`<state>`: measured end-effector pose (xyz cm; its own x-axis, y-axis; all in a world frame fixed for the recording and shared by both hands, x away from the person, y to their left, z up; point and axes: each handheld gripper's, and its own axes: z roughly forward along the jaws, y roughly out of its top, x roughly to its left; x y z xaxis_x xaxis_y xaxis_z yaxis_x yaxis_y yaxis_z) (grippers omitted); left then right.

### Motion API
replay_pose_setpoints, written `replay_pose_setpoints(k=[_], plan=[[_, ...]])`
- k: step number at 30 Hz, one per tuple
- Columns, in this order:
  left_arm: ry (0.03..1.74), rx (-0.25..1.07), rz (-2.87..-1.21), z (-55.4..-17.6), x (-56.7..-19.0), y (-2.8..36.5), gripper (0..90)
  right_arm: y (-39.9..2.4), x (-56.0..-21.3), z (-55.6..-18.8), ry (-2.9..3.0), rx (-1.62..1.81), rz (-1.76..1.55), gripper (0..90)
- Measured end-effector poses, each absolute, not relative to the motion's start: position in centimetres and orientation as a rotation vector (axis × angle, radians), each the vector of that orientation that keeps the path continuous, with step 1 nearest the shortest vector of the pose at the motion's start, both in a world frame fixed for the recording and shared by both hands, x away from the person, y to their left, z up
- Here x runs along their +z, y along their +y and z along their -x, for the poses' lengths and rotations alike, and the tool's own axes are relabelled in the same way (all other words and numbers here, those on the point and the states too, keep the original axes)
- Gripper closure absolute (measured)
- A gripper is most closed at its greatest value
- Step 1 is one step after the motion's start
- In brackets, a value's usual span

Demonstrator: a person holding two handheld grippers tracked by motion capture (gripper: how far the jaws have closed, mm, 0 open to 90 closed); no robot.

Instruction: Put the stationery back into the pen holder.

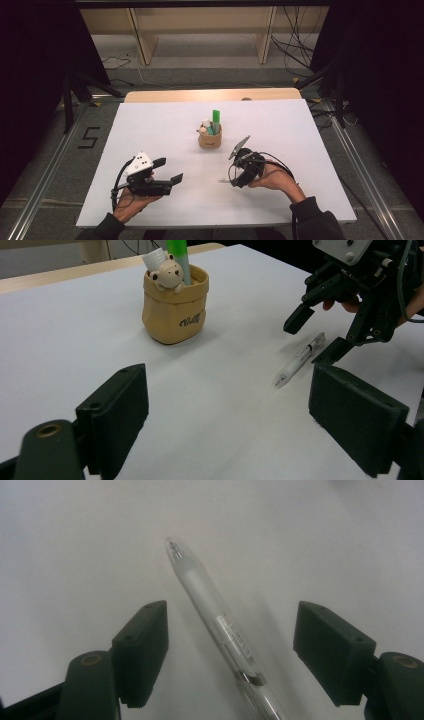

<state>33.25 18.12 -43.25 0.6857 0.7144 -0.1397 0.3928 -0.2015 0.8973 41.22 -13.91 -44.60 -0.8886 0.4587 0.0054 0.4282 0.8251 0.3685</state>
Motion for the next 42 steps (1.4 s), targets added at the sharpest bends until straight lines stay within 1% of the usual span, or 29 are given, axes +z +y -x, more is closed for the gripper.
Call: replay_pose_setpoints(k=[8, 23, 42], plan=[[0.876, 0.372, -1.826, -33.3, -43.3, 18.1, 15.7, -13.7, -44.9, -41.2, 2.930, 0.508, -0.683, 35.6], [0.873, 0.372, -1.831, -33.3, -43.3, 18.0, 15.8, -13.2, -45.5, -41.2, 2.961, 0.423, -0.607, 51.1], [0.873, 0.374, -1.833, -33.3, -43.4, 18.0, 15.7, -12.7, -45.6, -41.5, 2.992, 0.333, -0.546, 65.9]])
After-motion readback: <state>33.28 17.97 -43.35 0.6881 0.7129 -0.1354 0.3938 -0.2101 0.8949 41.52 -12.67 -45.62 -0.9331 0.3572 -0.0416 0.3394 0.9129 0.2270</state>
